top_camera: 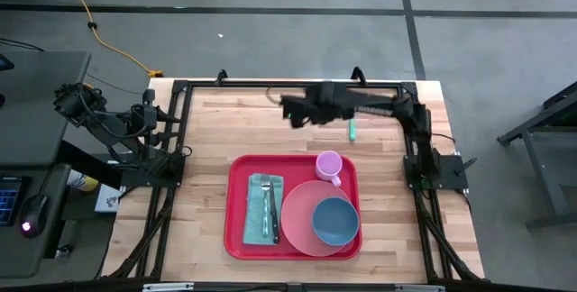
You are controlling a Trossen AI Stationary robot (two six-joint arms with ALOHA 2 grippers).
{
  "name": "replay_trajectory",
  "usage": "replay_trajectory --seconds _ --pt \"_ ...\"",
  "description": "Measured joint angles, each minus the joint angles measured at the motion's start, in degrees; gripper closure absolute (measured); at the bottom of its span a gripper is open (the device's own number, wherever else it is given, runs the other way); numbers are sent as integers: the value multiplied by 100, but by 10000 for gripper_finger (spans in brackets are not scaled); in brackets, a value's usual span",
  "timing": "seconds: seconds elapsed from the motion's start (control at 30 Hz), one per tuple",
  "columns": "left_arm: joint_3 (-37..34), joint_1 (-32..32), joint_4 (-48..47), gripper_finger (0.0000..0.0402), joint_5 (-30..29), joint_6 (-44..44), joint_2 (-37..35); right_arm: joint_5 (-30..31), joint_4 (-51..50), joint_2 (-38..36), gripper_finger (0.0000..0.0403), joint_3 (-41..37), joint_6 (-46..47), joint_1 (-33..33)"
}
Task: Set up tray
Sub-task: Put the blue spoon on the blue napkin to the left side of the blue fork on the red serving tray
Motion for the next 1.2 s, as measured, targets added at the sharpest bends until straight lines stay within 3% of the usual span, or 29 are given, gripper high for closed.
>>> replay_trajectory --seconds 0.2,0.27,0.4,0.53,0.63,0.77,0.97,1.2 --pt "0 0 0 220 -9 -3 0 -644 235 9 390 -130 -1352 -830" --pt "0 0 0 220 2 -115 0 -586 203 9 373 -255 -1642 -994" --pt "2 0 0 220 76 -196 0 -333 -77 -14 314 -566 -1806 -1254" --pt "2 1 1 220 76 -247 0 -449 -11 -207 244 -1239 -1411 -1540" --pt "2 0 2 220 72 -316 0 -516 438 -429 192 -1980 -1091 -1691" --pt "2 2 0 220 63 -329 0 -1118 1381 -849 140 -3184 -943 -1855" --pt "2 0 -2 220 55 -332 2 -1817 3088 -1504 127 -4799 -797 -1982" --pt "2 1 -2 220 50 -345 2 -1942 3209 -1788 132 -5474 -1119 -2176"
